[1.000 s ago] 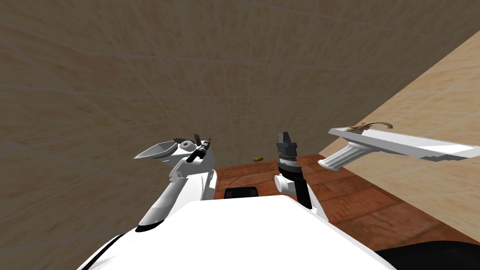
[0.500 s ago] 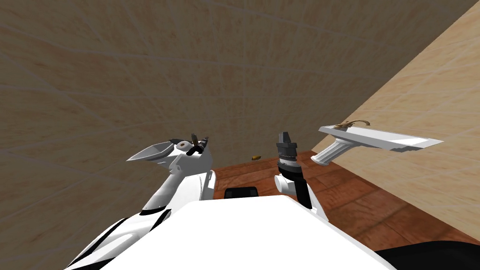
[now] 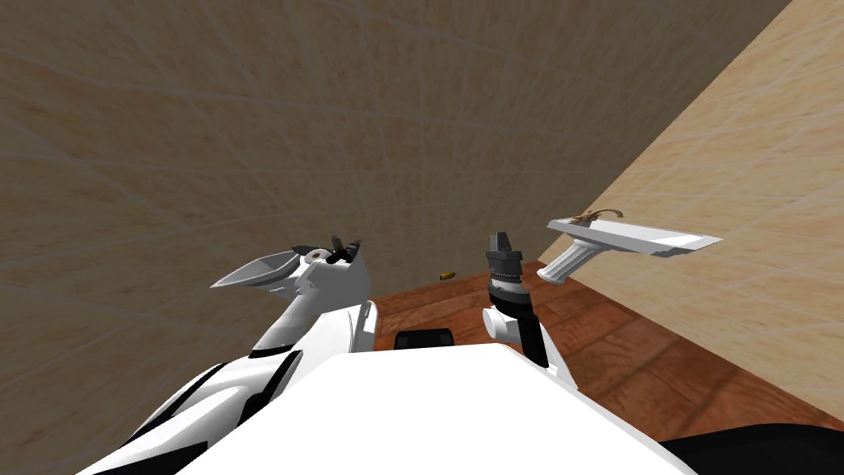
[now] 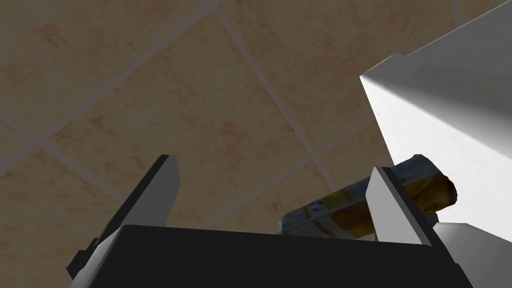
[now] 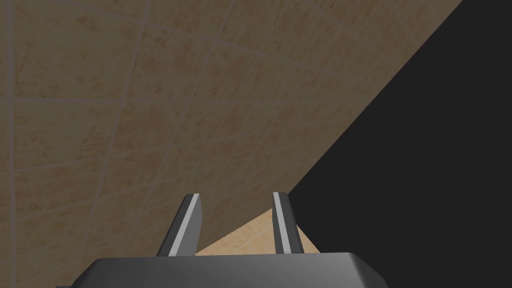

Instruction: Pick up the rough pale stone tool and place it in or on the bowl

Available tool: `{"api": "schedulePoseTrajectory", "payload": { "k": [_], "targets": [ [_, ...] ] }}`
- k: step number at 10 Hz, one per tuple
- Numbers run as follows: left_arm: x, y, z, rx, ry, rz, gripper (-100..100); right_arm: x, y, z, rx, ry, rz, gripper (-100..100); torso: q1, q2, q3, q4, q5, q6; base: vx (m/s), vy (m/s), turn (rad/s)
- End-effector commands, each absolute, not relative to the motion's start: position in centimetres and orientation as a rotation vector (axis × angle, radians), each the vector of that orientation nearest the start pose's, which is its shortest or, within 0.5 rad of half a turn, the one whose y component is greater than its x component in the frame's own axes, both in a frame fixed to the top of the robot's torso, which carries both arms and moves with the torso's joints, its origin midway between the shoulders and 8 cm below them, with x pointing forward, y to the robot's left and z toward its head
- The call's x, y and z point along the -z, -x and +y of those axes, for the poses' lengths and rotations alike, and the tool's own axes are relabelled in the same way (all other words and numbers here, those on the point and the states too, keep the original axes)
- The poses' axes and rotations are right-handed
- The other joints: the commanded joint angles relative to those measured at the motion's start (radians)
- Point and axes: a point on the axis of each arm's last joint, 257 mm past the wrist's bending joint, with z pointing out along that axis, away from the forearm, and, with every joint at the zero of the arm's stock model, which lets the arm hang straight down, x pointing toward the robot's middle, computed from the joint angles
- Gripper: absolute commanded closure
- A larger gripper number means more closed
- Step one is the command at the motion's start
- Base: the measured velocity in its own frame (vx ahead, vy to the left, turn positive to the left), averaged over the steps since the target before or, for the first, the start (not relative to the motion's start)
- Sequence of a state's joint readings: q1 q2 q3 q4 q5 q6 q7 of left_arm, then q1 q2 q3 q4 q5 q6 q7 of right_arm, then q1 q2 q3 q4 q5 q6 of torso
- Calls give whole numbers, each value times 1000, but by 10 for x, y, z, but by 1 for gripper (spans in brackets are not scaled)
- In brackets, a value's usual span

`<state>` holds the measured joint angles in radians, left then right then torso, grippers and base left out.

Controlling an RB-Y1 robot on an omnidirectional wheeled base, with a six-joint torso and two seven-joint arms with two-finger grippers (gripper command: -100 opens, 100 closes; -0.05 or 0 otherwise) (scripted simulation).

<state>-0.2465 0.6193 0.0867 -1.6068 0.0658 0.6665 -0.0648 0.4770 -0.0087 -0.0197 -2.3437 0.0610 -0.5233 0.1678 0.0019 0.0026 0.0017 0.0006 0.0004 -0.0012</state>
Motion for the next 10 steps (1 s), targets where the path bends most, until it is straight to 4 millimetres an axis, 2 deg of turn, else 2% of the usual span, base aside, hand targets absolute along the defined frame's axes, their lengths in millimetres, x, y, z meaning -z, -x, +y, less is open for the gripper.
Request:
{"api": "schedulePoseTrajectory", "payload": {
  "k": [1, 2, 3, 4, 5, 6, 7, 8, 9, 10],
  "targets": [
    [135, -588, 482, 406, 1144, 1492, -100, -63, -327, -270, -1116, -465, 610, 0, 0, 0, 0, 0, 0, 0, -37, -8, -101],
    [140, -587, 485, 393, 1161, 1500, -100, -63, -327, -270, -1116, -465, 610, 0, -1, 0, 0, 0, 0, 1, -32, -4, -58],
    [129, -590, 501, 357, 1189, 1489, -100, -63, -327, -270, -1116, -465, 610, 0, 0, 0, 0, 0, 0, 0, -39, 0, -93],
    [136, -588, 506, 342, 1207, 1496, -100, -63, -327, -270, -1116, -465, 610, 0, 0, 0, 0, 0, 0, 0, -30, 5, -64],
    [127, -590, 524, 306, 1240, 1483, -100, -63, -327, -270, -1116, -465, 610, 0, 0, 0, 0, 0, 0, 0, -33, 1, -89],
    [131, -587, 525, 294, 1255, 1490, -100, -63, -327, -270, -1116, -465, 610, 0, 0, 0, 0, 0, 0, 0, -27, 5, -51],
    [122, -588, 543, 258, 1290, 1475, -100, -63, -327, -270, -1116, -465, 610, 0, 0, 0, 0, 0, 0, 0, -30, 7, -82],
    [125, -586, 545, 247, 1303, 1481, -100, -63, -327, -270, -1116, -465, 610, 0, 1, 0, 0, 0, 0, 0, -26, 7, -58],
    [115, -585, 561, 214, 1339, 1464, -100, -63, -327, -270, -1116, -465, 610, 0, 1, 0, 0, 0, 0, 0, -33, 7, -79],
    [119, -583, 563, 203, 1352, 1469, -100, -63, -327, -270, -1116, -465, 610, 0, 1, 0, 0, 0, 0, 0, -27, 12, -42]
  ]
}}
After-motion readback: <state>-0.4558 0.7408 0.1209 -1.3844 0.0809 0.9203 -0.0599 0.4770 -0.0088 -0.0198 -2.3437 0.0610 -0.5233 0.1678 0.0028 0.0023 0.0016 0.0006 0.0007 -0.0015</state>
